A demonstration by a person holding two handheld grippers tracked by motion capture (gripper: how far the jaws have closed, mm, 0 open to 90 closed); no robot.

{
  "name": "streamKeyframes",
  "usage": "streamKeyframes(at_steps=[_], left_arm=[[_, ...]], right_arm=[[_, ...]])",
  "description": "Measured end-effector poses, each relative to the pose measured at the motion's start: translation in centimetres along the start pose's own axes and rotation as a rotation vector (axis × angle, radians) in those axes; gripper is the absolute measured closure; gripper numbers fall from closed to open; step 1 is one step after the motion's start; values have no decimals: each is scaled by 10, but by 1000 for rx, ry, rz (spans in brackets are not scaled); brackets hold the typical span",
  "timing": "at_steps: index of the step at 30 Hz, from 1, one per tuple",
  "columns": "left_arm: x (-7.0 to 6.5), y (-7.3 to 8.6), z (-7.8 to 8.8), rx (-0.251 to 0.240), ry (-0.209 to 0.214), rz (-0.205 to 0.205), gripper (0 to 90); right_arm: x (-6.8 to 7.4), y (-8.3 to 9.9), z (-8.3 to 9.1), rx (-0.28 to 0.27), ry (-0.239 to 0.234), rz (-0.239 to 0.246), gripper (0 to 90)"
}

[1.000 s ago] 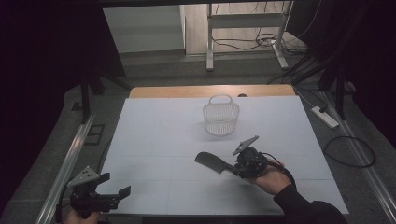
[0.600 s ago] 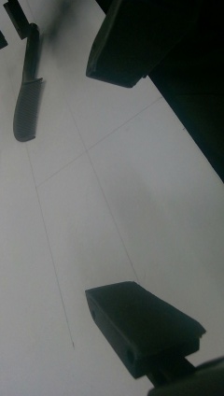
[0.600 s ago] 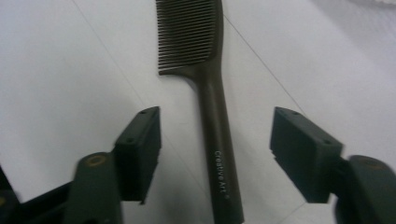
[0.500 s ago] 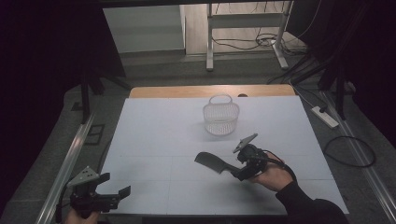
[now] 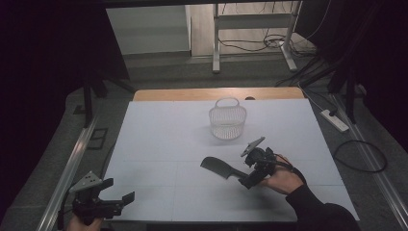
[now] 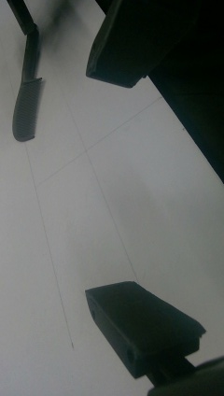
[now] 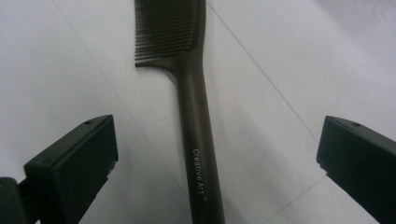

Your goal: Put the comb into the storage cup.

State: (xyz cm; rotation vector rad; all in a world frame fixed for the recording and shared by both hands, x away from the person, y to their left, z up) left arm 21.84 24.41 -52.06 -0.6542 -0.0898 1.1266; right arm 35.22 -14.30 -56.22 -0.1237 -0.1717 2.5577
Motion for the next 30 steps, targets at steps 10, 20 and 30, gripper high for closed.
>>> streamKeyframes(at_steps=[10,20,30], left_arm=[[0,0,0,0,2,0,11],[0,0,0,2,4,2,11],[0,0,0,3,7,3,11]], right_arm=[[4,6,-21,59,-1,27,0],[6,10,-35,107,-23,36,0],[6,11,-35,127,-21,8,1]])
Point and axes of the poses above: each handheld gripper's, and its own axes: z roughly backward along the jaws, y roughly out of its underside, x roughly to its left, the point moved 9 cm from there along -z, roughly forward along the jaws, and after that the axes turned 15 degrees about x, right-handed, at the moved point
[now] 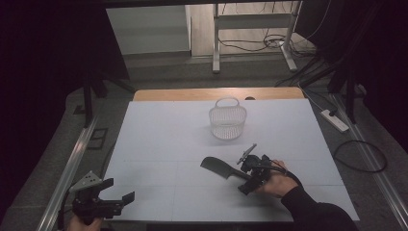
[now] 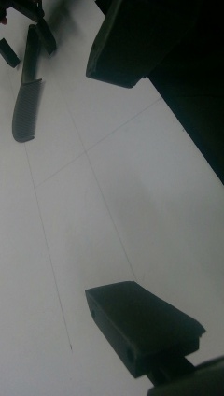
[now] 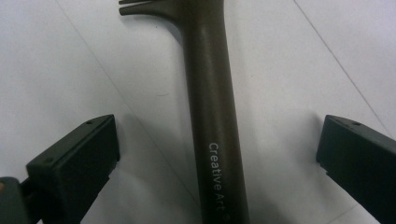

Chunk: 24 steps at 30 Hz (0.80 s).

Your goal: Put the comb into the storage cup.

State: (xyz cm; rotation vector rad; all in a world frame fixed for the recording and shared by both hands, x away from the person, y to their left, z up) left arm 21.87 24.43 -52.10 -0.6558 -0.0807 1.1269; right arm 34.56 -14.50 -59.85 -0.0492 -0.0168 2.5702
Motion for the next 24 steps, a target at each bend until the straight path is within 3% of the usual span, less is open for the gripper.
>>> streamKeyframes(at_steps=[2,3,4,5,7,8,9,11,13,14,24], left_arm=[[0,0,0,-2,1,1,11],[0,0,0,-2,2,1,11],[0,0,0,-1,1,1,11],[0,0,0,-1,0,0,11],[0,0,0,0,0,-1,12],[0,0,0,0,0,-1,12],[0,0,0,0,0,-1,12],[0,0,0,1,-1,-1,12],[0,0,0,1,-2,-2,12],[0,0,0,-1,-1,-2,12],[-2,-1,1,-11,4,-12,0]], right_arm=[[1,0,2,7,-4,7,52],[2,0,5,-2,-4,21,139],[2,0,5,-2,-4,21,139],[2,1,8,-7,-9,33,253],[1,1,11,-15,-8,35,351],[1,1,11,-15,-8,35,351],[0,1,13,-17,-4,47,451],[1,1,14,-18,-8,56,495],[1,0,15,-20,-9,66,604],[1,0,16,-17,-14,84,715],[2,0,16,-25,-6,91,722]])
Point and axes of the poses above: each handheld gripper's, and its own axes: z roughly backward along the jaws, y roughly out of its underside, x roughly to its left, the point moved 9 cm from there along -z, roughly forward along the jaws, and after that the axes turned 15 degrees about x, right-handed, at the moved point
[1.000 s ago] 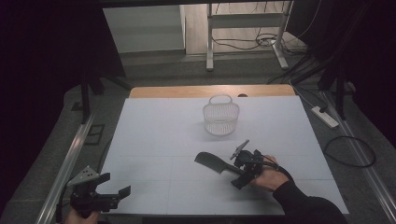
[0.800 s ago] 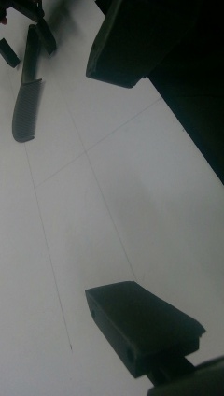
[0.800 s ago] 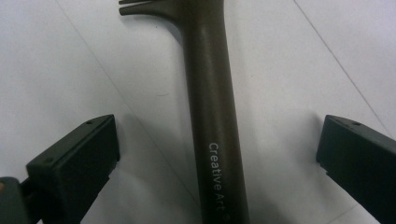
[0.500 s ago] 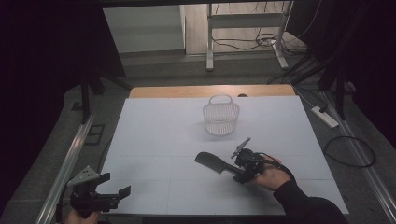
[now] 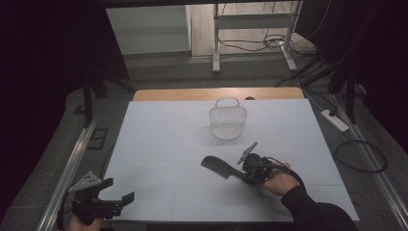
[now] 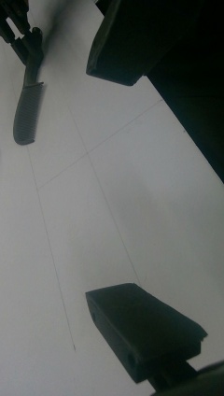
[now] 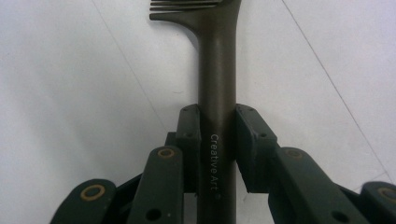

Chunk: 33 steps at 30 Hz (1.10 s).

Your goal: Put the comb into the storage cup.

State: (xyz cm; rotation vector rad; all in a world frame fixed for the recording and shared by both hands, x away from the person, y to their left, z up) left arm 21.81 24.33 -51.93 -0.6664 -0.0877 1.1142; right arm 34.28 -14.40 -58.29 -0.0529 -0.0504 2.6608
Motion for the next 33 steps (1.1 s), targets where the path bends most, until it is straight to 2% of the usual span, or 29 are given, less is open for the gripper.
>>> streamKeyframes(at_steps=[4,9,13,18,24,33], left_arm=[[-1,-1,0,1,6,-13,0],[-3,-3,-1,-3,10,-38,0],[-6,-8,-4,-5,33,-66,0],[-5,-13,-8,-10,24,-96,8],[-5,-21,-14,-1,36,-88,0],[-11,-34,-22,6,42,-116,0]], right_arm=[[1,0,1,-13,-5,-4,723],[4,-1,7,-59,-9,-1,723],[5,0,12,-85,-11,-7,723],[5,0,20,-131,-7,-21,723],[6,0,27,-175,-10,-25,723],[5,3,39,-236,4,-42,722]])
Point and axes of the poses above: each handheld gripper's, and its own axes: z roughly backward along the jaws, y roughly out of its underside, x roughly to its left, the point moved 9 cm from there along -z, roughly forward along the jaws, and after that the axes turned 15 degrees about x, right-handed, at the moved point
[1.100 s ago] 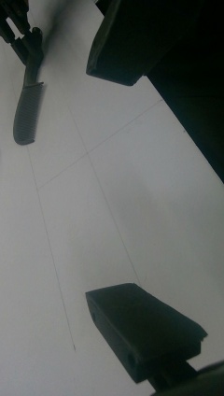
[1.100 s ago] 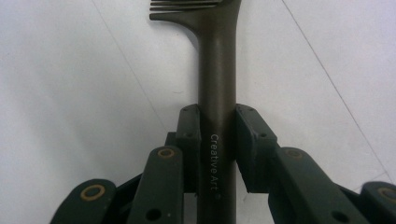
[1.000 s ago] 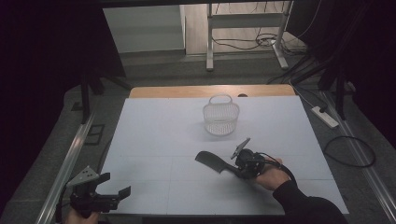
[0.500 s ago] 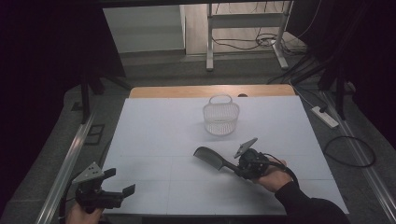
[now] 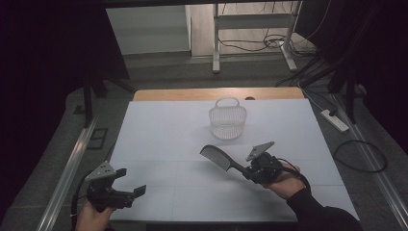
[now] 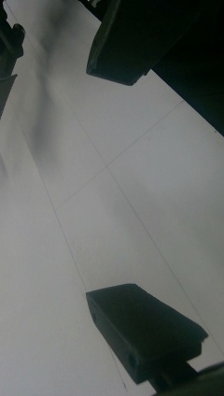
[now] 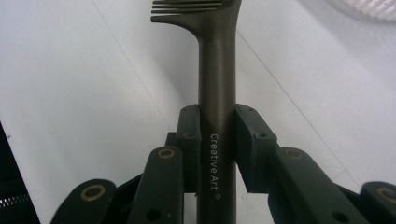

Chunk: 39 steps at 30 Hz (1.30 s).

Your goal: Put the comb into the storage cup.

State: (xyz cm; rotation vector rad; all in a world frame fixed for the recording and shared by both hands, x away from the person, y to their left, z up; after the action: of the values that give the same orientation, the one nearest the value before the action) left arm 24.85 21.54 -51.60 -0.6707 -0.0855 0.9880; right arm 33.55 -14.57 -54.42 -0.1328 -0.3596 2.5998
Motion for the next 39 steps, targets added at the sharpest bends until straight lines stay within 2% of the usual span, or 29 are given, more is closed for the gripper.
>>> streamKeyframes(at_steps=[8,12,23,39], left_arm=[[-1,-20,-8,-8,24,0,0],[-5,-31,-15,9,25,-24,0],[-17,-60,-29,19,67,-62,0],[-31,-98,-41,7,114,-87,0]], right_arm=[[1,-5,6,-47,16,0,723],[1,-6,10,-72,27,-10,723],[0,-8,19,-128,44,-26,722],[-1,-13,29,-200,75,-40,722]])
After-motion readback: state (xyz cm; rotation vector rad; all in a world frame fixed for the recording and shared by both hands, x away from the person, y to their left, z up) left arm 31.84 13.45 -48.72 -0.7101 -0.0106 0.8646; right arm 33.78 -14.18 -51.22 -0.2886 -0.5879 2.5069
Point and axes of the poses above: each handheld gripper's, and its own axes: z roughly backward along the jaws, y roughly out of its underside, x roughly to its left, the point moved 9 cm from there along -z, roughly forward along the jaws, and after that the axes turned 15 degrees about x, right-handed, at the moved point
